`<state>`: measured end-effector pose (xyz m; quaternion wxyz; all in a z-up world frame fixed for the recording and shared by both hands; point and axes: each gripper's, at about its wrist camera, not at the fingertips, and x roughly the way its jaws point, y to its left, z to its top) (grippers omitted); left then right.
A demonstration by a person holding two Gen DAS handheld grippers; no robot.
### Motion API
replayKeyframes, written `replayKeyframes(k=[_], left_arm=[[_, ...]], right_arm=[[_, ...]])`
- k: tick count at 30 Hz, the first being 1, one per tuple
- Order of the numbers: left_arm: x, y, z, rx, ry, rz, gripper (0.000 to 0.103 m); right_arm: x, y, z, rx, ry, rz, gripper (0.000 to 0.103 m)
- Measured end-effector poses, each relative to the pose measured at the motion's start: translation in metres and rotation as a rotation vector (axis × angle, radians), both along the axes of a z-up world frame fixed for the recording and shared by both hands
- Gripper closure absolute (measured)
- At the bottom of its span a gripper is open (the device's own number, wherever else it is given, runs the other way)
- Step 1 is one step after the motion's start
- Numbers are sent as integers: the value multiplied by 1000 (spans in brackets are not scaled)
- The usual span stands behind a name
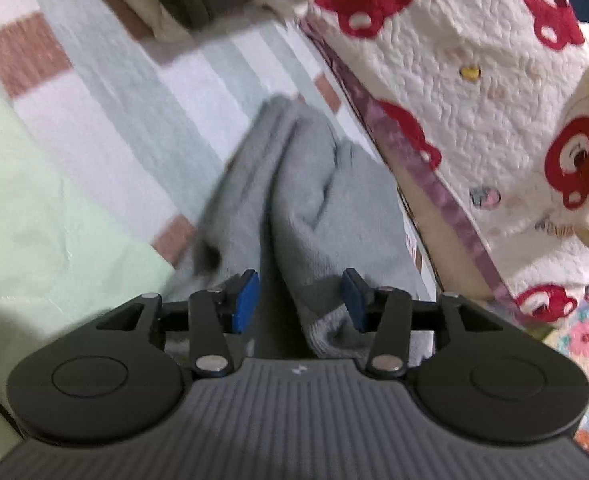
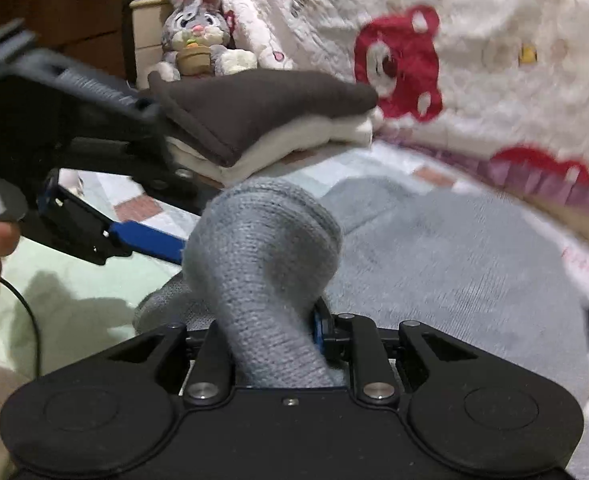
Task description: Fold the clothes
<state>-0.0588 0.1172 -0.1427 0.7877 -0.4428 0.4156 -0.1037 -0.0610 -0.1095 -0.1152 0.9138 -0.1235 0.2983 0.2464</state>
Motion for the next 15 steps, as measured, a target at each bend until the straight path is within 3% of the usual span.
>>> replayKeyframes(k=[4, 10, 11, 13, 15], left_arm=[[7, -9, -5, -44, 12, -34, 52], [11, -25, -12, 7, 37, -80, 47], [11, -26, -13, 19, 37, -81, 51], [11, -29, -15, 43, 36, -85, 73], [12, -32, -18, 67, 34, -88, 74]], right_arm=[[-5, -1, -5, 12, -1, -4, 80], [-14, 1, -3, -47, -18, 42, 80], [-12, 1, -5, -50, -1, 48, 78], [-15, 3, -10, -108, 12, 93, 73], [-27, 5, -8, -191, -30, 155, 56]])
